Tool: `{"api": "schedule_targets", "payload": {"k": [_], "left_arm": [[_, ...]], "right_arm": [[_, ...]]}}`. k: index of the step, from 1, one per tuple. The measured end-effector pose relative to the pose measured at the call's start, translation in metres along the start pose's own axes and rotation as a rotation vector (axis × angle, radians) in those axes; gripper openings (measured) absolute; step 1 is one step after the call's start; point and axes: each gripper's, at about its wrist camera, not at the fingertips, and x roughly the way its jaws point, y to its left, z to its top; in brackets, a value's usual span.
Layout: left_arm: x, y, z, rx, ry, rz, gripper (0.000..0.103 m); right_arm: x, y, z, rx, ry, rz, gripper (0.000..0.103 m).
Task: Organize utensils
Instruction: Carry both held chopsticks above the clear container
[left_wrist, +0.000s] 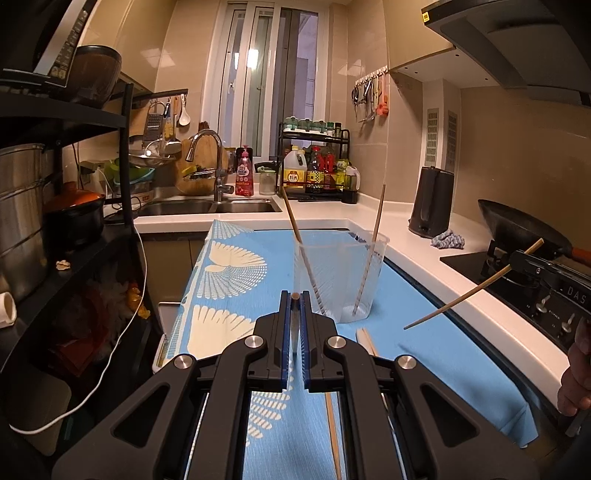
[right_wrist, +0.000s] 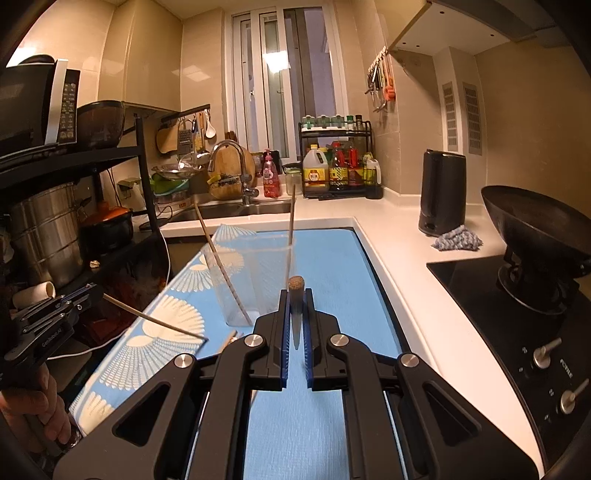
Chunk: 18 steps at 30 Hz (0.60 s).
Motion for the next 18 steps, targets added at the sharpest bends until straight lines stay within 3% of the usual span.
{"api": "schedule_targets", "payload": {"k": [10, 18], "left_arm": [[0.005, -0.004, 0.037, 0.026, 0.021, -0.022, 0.005], [0.013, -0.007, 0.052, -0.008, 0.045, -0.060, 0.005]], "right_arm": [[0.009, 0.009, 0.036, -0.040, 0.013, 0.026, 0.007], [0.020, 0.010, 0.050, -0.048, 0.033, 0.040, 0.007]]}}
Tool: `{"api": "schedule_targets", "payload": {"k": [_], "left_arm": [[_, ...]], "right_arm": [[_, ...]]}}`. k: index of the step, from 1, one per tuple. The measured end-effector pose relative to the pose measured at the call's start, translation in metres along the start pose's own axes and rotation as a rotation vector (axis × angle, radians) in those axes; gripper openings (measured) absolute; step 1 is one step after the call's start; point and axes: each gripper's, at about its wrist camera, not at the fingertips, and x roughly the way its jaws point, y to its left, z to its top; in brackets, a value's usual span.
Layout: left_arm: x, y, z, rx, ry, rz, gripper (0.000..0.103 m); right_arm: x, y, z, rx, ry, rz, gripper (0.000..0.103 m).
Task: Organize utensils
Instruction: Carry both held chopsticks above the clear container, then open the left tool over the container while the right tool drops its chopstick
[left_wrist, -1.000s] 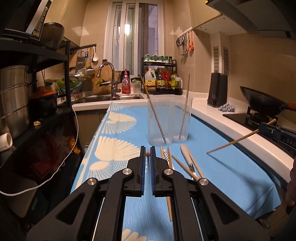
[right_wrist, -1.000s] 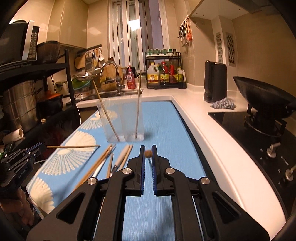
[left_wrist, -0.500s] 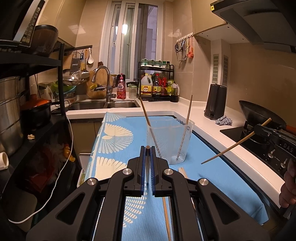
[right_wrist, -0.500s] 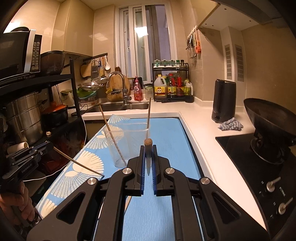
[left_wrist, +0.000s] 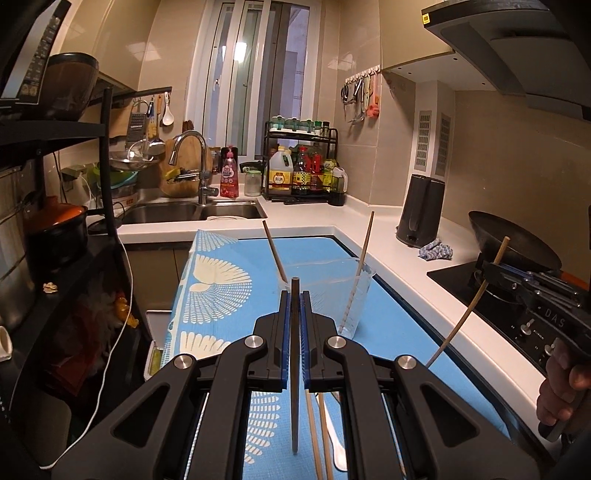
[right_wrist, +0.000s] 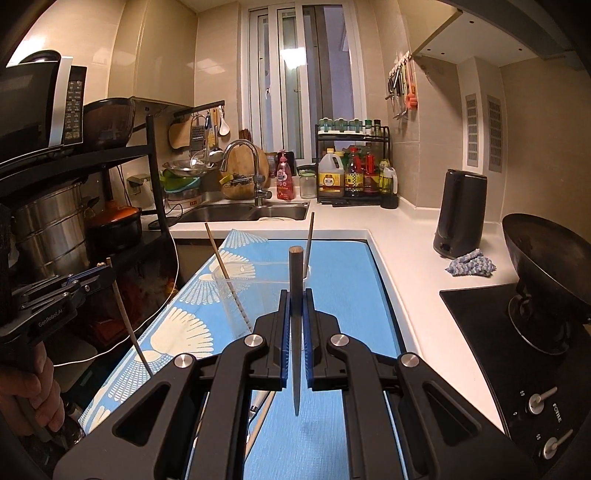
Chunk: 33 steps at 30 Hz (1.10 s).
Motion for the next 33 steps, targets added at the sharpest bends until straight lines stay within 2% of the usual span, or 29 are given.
{"api": "schedule_targets", "payload": {"k": [7, 16, 21, 26, 29, 33], "left_arm": [[0.010, -0.001, 0.021, -0.024, 0.024, -0.023, 0.005], [0.034, 0.004, 0.081, -0.051, 0.066, -0.069, 0.005], [0.046, 0.001, 0.121, -0.042, 0.032, -0.089, 0.005], [0.057, -0.008, 0.155, -0.017, -0.047, -0.074, 0.005], [0.072, -0.011, 0.163, -0.012, -0.075, -0.056, 0.005], [0.101, -0.012, 0.158, -0.001, -0.070, -0.045, 0.005]], "right_arm": [[0.015, -0.004, 0.013, 0.019, 0.035, 0.019, 0.007], [0.029, -0.005, 0.060, 0.021, -0.007, 0.041, 0.007], [0.040, -0.001, 0.098, 0.019, -0.070, 0.054, 0.007], [0.056, 0.001, 0.133, 0.033, -0.138, 0.058, 0.007], [0.069, 0.004, 0.142, 0.033, -0.171, 0.051, 0.007], [0.094, 0.004, 0.134, 0.026, -0.178, 0.038, 0.007]]}}
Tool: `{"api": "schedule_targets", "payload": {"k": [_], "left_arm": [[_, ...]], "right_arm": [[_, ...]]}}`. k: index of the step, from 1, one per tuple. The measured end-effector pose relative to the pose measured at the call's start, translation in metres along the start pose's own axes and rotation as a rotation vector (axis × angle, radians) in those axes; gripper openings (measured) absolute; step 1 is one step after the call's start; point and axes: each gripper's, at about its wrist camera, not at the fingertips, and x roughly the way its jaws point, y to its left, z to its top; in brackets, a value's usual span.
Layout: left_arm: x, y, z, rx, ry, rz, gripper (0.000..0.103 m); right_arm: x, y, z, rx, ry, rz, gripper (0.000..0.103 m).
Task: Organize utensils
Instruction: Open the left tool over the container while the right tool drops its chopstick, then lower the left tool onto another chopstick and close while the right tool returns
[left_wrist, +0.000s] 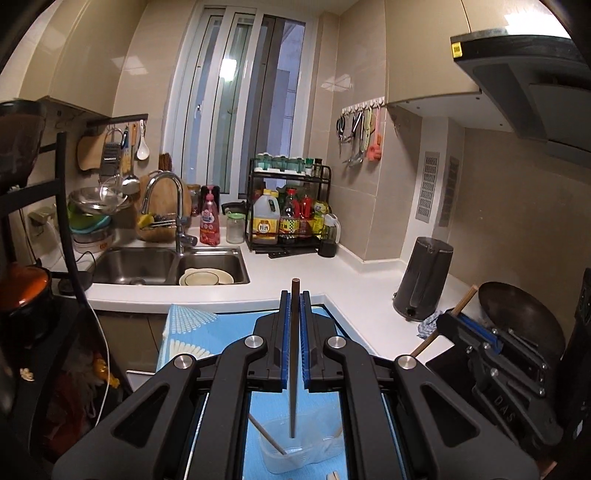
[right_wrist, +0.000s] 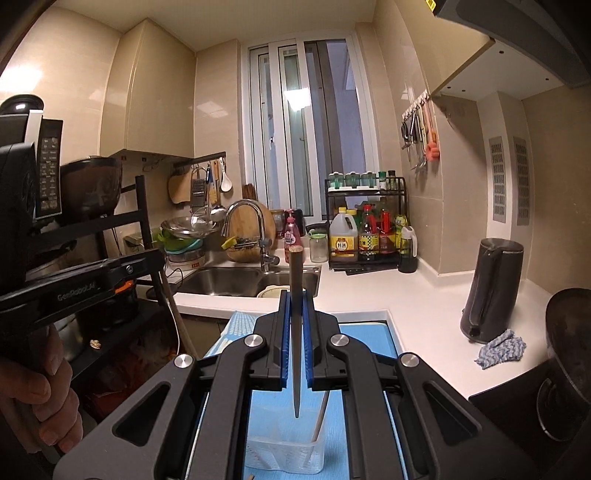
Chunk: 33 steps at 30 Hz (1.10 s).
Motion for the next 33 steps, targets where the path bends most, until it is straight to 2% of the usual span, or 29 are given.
{"api": "schedule_targets", "payload": {"k": [8, 14, 16, 21, 28, 33], "left_arm": [[0.055, -0.003, -0.054, 0.070, 0.051, -0.064, 0.005], [0.066, 0.005, -0.079, 0.049, 0.108, -0.102, 0.005], [0.062, 0.007, -0.082, 0.045, 0.115, -0.111, 0.006], [0.040, 0.011, -0.075, 0.031, 0.095, -0.124, 0.020], [-0.002, 0.014, -0.076, 0.001, 0.069, -0.108, 0.021], [-0.038, 0.015, -0.090, -0.024, 0.058, -0.101, 0.021]], "right_arm": [[0.038, -0.010, -0.062, 0.013, 0.096, 0.009, 0.007], [0.043, -0.011, -0.093, 0.014, 0.147, 0.008, 0.007], [0.039, -0.011, -0.098, 0.018, 0.153, 0.004, 0.008], [0.025, -0.011, -0.107, 0.017, 0.179, -0.016, 0.012], [-0.015, -0.009, -0.115, 0.026, 0.177, -0.016, 0.013], [-0.051, -0.006, -0.126, 0.022, 0.163, -0.013, 0.013]]}}
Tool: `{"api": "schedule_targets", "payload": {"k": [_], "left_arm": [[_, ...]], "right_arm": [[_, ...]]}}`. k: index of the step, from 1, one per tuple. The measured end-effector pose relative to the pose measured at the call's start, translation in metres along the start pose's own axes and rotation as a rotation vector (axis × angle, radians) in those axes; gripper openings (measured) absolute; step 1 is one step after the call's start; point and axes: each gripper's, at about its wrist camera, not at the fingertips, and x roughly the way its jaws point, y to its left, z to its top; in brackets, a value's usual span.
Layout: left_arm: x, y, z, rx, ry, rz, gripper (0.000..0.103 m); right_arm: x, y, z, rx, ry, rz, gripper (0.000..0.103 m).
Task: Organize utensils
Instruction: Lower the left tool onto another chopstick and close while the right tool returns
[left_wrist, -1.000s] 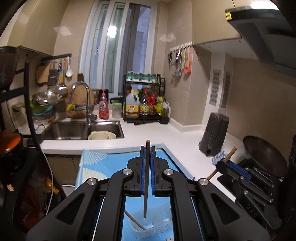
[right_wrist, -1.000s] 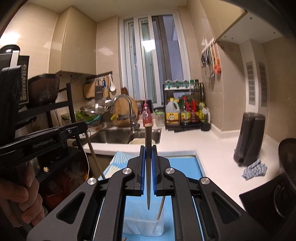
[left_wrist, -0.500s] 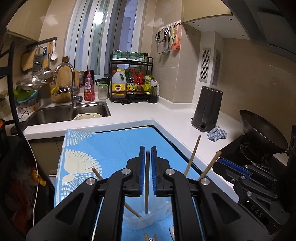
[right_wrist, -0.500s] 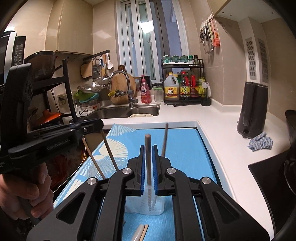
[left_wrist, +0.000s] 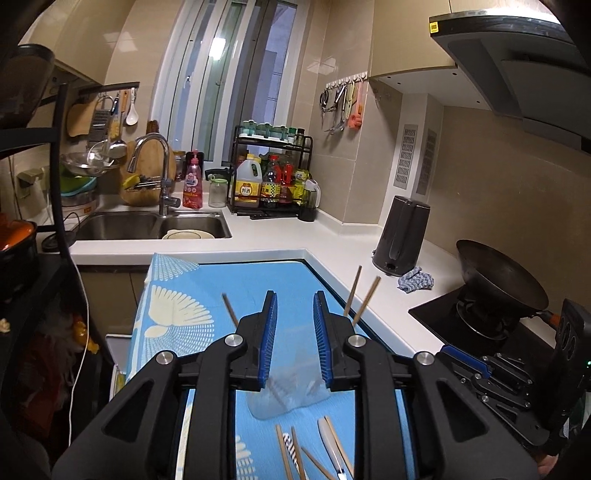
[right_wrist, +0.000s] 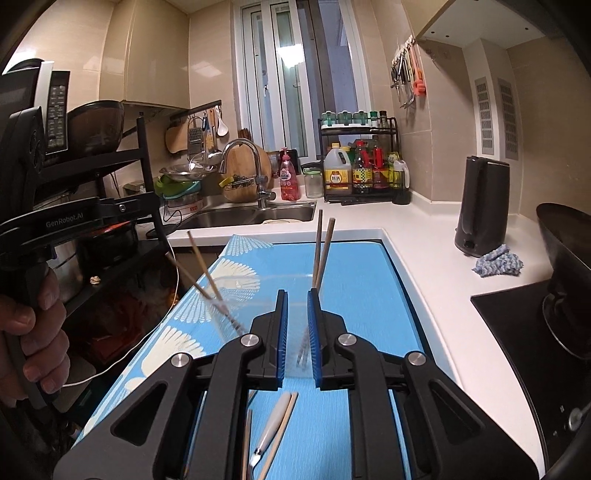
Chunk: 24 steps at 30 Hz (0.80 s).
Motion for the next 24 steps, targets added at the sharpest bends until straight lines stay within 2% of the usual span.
{"api": "schedule_targets", "payload": {"k": [7, 13, 16, 19, 24], "left_arm": [[-0.030, 0.003, -0.056, -0.030, 0.024, 0.021, 0.021], [-0.031, 0.007, -0.125, -0.071, 0.103, 0.034, 0.019], [-0.029, 0.006, -0.159, -0.087, 0.138, 0.053, 0.017], [-0.029, 0.005, -0.193, -0.108, 0.180, 0.073, 0.017], [-0.037, -0.003, -0.227, -0.073, 0.200, 0.092, 0.017]], "right_arm": [[-0.034, 0.002, -0.048, 0.017, 0.026, -0.001, 0.013], [-0.047, 0.006, -0.104, 0.027, 0.090, 0.003, 0.013], [-0.048, 0.009, -0.129, 0.036, 0.115, 0.012, 0.013], [-0.041, 0.013, -0.157, 0.047, 0.180, 0.031, 0.013], [-0.028, 0.021, -0.182, 0.076, 0.267, 0.076, 0.013]]}}
